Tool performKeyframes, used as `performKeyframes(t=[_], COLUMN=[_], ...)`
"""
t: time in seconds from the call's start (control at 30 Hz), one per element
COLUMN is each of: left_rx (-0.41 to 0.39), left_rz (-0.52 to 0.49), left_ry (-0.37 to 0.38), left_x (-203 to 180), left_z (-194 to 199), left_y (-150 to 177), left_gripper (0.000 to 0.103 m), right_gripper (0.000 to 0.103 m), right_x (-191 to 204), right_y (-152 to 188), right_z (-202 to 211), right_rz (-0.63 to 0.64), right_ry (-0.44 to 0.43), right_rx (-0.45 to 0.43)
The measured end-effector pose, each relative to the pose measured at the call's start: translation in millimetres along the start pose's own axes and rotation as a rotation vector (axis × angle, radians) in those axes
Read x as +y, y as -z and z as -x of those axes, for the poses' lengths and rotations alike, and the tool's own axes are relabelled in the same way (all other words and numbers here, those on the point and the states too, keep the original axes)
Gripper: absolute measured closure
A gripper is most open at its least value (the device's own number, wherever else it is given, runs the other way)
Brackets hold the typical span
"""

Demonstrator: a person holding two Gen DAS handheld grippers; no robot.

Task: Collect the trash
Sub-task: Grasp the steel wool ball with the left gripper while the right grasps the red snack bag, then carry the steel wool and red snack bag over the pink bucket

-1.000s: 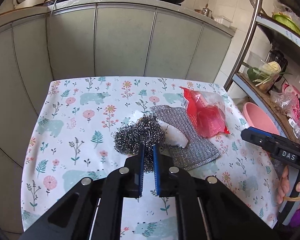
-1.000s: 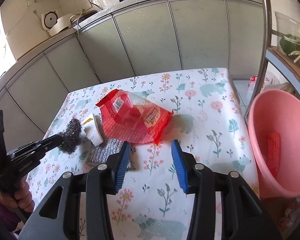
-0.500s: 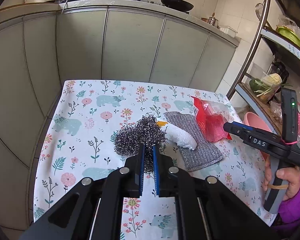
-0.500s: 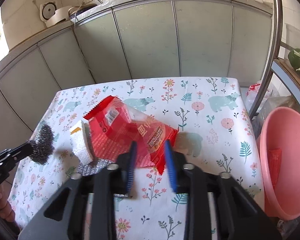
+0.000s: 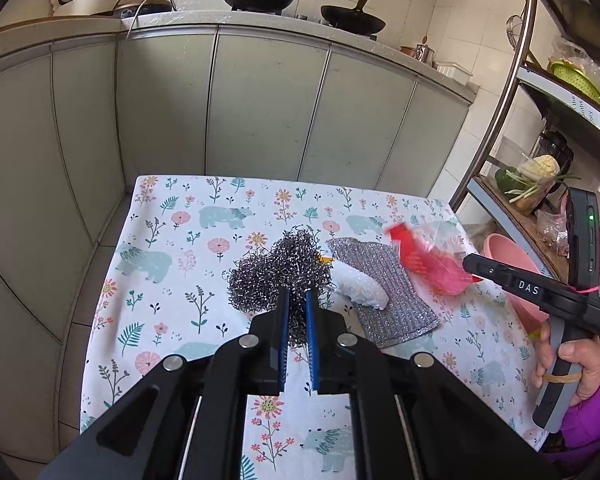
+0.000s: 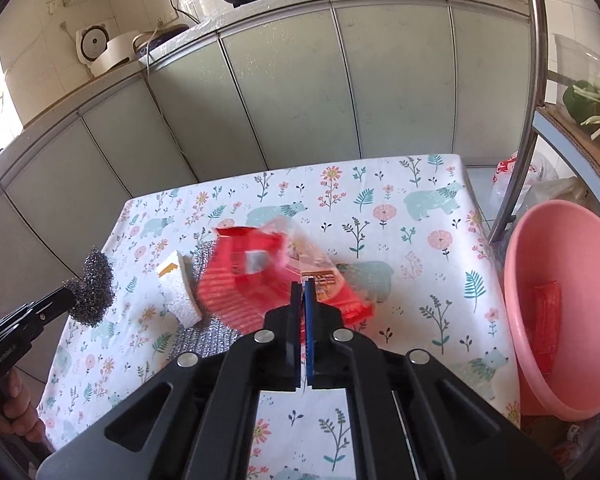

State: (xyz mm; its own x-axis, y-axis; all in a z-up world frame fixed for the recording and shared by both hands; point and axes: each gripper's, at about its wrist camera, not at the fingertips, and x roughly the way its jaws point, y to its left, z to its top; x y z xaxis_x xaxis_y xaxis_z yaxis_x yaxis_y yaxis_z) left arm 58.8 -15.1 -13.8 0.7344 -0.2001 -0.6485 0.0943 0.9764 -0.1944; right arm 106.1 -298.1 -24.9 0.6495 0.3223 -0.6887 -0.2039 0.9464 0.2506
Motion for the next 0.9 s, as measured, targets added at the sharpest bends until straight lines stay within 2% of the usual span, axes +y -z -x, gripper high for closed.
performKeyframes(t=[0.43,0.9], left_rx=[-0.059,-0.086], left_rz=[-0.035,-0.128], left_ry=[0.02,0.112], left_x=[-18,-75], left_z=[24,22], left_y=[-7,-21], left_gripper=[0.096,0.096], right_gripper=[0.101,0.101], right_x=[-8,-51], right_y=[0,4], right_z=[56,103], right_rz=[-0.021,-0.095], right_ry=[-0.004,0.072], right_rx=[-0.104,-0.2])
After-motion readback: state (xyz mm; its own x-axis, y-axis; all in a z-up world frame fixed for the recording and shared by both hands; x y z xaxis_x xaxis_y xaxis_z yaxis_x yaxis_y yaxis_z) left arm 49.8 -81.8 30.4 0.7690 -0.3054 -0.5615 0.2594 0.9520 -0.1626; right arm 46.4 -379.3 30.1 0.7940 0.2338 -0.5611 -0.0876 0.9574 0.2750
